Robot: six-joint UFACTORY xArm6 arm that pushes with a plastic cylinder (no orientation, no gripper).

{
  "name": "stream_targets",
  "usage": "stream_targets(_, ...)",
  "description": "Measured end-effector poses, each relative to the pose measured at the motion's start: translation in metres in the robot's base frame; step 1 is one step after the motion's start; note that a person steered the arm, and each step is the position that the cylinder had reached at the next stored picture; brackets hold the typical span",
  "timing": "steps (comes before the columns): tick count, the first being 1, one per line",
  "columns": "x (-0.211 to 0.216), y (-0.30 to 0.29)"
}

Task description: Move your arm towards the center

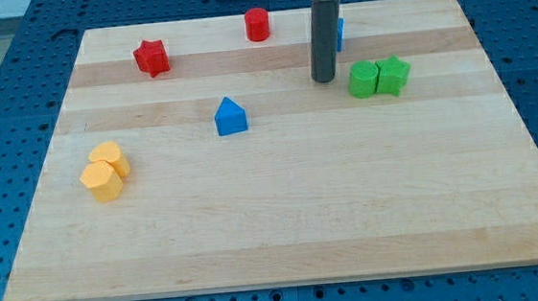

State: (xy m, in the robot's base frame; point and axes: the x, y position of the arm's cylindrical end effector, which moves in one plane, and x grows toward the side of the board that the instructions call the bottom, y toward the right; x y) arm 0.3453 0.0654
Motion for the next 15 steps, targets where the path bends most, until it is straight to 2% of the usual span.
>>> stream_targets(2,0.019,-0.011)
stream_targets(13,0.048,-0.005)
stream_targets(15,0.075,-0.005)
